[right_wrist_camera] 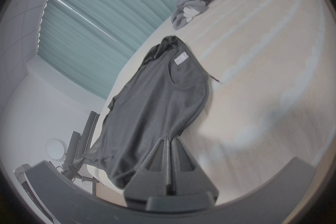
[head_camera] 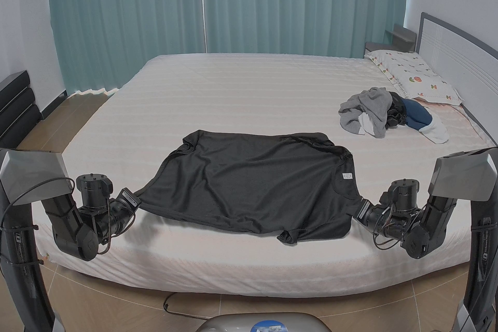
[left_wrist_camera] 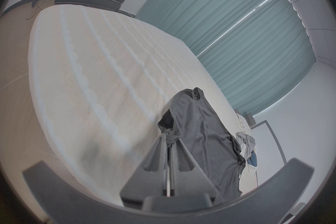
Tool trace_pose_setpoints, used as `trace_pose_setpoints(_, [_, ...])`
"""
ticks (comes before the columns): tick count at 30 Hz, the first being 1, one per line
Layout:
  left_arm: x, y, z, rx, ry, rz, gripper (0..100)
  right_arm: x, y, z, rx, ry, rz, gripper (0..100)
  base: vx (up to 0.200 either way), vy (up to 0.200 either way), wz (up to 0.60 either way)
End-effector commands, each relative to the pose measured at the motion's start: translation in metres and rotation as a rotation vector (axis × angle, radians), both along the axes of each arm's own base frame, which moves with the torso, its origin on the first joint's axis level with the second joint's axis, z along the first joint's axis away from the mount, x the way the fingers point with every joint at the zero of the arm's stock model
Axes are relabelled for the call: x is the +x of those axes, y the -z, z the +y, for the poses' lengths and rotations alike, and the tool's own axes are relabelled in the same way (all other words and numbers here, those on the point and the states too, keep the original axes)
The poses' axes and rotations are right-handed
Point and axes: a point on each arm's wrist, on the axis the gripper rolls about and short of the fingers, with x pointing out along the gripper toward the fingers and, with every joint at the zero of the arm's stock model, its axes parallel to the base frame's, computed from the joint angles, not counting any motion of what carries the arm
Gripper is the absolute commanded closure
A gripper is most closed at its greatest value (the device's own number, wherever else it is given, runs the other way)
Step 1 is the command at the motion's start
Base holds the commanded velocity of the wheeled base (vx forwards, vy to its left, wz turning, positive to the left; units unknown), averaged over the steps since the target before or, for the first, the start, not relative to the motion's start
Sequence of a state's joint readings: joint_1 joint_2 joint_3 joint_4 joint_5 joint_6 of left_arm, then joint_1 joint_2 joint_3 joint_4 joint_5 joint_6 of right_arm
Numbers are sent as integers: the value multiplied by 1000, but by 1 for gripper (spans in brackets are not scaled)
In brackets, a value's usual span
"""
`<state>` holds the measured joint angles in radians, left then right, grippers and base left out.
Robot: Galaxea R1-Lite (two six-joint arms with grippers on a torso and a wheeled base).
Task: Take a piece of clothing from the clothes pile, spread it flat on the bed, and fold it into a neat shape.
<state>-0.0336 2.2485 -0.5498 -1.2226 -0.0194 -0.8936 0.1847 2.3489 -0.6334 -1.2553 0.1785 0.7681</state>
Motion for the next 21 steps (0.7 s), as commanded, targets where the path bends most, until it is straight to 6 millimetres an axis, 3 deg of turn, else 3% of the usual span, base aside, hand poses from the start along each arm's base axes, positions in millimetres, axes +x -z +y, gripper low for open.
trace_pose_setpoints(1, [5,-9,0,3,-1,-38,100,15,-33,-4,17,16,-102,100,0,0,0])
trace_pose_setpoints(9, [41,-28,4,6,-12,-107,100,53,-55,3,24,18,-136,100,0,0,0])
trace_pose_setpoints(11, [41,-28,4,6,-12,-107,100,53,-55,3,24,18,-136,100,0,0,0])
trace_pose_setpoints(12, [52,-34,11,0,-37,-122,100,70,-59,6,27,21,-141,100,0,0,0])
trace_pose_setpoints(14, [55,-38,12,-6,-44,-140,100,78,-61,7,28,27,-152,100,0,0,0])
trace_pose_setpoints(17, [64,-42,14,-46,-100,-170,100,93,-58,12,16,54,-166,100,0,0,0])
trace_pose_setpoints(21, [71,-28,15,-73,-119,-150,100,106,-47,17,-3,74,-165,100,0,0,0])
